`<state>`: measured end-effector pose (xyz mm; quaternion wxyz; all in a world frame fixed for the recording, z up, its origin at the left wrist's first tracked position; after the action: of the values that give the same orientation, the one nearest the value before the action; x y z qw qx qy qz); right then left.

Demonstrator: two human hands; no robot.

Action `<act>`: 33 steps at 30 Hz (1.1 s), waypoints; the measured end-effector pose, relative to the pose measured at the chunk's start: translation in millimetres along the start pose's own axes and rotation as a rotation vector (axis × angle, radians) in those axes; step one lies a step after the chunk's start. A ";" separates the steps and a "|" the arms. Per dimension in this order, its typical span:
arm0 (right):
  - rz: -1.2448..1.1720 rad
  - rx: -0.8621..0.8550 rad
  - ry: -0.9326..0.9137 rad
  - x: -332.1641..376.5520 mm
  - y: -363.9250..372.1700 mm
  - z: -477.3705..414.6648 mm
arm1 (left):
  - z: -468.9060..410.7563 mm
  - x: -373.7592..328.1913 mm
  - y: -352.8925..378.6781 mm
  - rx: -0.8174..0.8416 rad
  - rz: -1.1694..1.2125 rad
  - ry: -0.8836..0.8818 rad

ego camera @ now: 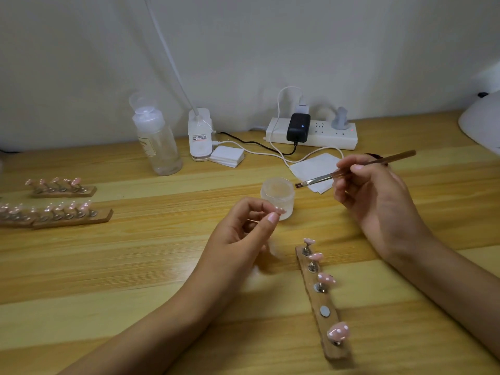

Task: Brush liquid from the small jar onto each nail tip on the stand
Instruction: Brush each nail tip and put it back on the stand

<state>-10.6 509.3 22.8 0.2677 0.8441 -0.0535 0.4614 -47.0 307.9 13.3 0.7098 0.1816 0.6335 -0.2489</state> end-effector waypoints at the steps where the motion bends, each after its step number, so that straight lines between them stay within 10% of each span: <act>1: -0.037 0.021 0.017 -1.7 2.1 0.4 | 0.5 -0.4 1.6 0.014 -0.010 0.002; 8: -0.038 0.247 0.053 -5.4 16.4 6.7 | 1.3 -1.5 3.7 0.025 -0.009 0.021; 33: 0.067 0.223 0.044 0.3 20.9 12.1 | -0.5 0.1 1.4 0.026 0.004 0.051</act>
<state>-8.4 485.4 26.2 0.1579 0.8560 -0.0240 0.4917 -46.5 309.4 13.0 0.6916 0.1983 0.6476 -0.2509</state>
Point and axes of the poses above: each hand's wrist, its own z-axis away from the middle knuckle, its own y-axis out of the palm, x = y × z, the point moved 7 cm from there along -z, towards the middle knuckle, and after that the axes turned 15 degrees about -y, right-handed, at the moved point
